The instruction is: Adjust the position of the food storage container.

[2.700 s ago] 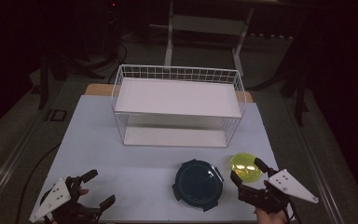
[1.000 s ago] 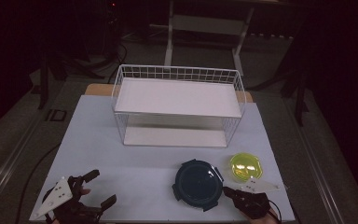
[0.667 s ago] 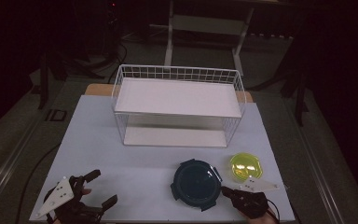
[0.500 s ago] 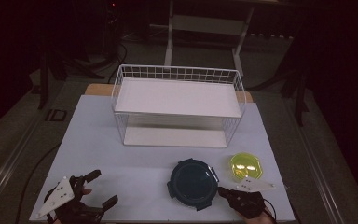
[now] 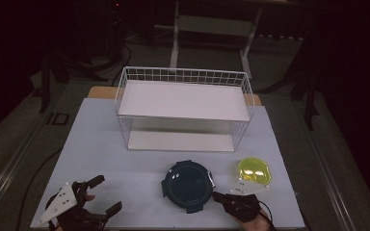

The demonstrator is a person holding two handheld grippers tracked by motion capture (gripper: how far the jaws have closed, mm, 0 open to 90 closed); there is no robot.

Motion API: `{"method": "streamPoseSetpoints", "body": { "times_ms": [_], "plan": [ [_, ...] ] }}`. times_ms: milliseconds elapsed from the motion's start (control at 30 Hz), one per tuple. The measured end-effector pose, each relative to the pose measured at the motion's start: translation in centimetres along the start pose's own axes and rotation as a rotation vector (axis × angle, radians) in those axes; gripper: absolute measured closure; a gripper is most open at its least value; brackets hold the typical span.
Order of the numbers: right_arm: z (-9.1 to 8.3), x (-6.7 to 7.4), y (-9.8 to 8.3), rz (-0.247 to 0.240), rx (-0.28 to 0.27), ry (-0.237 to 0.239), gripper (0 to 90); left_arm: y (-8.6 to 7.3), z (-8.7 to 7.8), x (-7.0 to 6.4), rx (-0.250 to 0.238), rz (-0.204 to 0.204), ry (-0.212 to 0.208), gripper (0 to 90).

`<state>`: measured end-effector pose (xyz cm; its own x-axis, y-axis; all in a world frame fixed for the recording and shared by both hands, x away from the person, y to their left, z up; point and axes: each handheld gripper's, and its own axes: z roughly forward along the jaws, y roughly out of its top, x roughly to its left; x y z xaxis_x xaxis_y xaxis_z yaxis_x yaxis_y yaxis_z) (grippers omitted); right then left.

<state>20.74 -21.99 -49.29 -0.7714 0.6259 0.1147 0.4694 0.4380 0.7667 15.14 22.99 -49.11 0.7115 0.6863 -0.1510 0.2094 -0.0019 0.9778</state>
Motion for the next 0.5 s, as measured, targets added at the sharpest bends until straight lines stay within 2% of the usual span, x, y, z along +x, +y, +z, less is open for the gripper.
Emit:
{"method": "streamPoseSetpoints", "body": {
  "times_ms": [33, 67, 100, 133, 233, 333, 500],
  "plan": [
    [0.1, -0.3, 0.1, 0.023, -0.005, 0.003, 90.0, 0.0, 0.0, 0.0, 0.001, 0.002, -0.001, 0.0],
    [0.1, -0.3, 0.1, 0.023, -0.005, 0.003, 90.0, 0.0, 0.0, 0.0, 0.001, 0.002, -0.001, 0.0],
    [0.1, -0.6, 0.4, 0.028, -0.002, -0.019, 90.0, 0.0, 0.0, 0.0, 0.002, 0.005, 0.001, 0.0],
    [0.1, -0.6, 0.4, 0.028, -0.002, -0.019, 90.0, 0.0, 0.0, 0.0, 0.002, 0.005, 0.001, 0.0],
    [0.1, -1.6, 1.2, 0.04, -0.016, -0.077, 90.0, 0.0, -0.1, 0.0, 0.0, 0.002, 0.0, 0.0],
    [0.6, -2.4, 1.5, 0.053, -0.008, -0.104, 90.0, 0.0, -0.1, 0.0, -0.004, 0.001, -0.002, 0.0],
    [1.6, -2.5, 1.5, 0.048, 0.016, -0.103, 90.0, 0.0, -0.1, 0.1, -0.004, -0.004, -0.002, 0.0]
  ]
}}
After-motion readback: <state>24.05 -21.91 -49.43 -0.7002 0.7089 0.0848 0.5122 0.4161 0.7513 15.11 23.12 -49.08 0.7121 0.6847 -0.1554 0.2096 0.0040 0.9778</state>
